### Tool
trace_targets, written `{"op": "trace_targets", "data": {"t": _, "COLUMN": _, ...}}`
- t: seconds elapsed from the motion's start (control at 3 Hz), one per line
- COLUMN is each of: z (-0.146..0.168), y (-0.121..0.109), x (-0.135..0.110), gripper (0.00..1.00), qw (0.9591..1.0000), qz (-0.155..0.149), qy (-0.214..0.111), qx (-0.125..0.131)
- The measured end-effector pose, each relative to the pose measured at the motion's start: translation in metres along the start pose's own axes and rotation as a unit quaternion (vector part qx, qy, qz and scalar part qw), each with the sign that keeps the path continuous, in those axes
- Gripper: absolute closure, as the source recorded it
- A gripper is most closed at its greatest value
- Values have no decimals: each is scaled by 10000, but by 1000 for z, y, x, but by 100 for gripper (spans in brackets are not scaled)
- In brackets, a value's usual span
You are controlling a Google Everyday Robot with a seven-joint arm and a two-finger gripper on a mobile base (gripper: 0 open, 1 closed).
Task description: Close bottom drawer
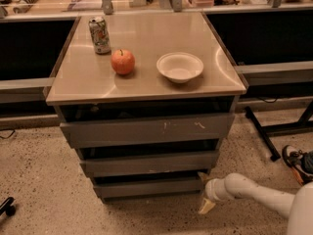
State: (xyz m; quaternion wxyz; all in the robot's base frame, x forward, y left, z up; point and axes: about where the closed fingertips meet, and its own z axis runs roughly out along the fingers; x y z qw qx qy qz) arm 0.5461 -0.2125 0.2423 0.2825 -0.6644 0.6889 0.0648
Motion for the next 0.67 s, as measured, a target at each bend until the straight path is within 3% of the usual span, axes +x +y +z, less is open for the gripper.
{"op": "trace_targets", "data": {"t": 0.33, "z": -20, "y": 11, "x": 33, "gripper": 0, "qw": 9987, "qz": 355, "qy": 358, "qx": -119}}
{"op": "trace_targets", "data": {"t": 0.67, "z": -20, "y": 11, "x": 33, "gripper": 0, "qw": 9987, "qz": 355, "qy": 358, "qx": -119}}
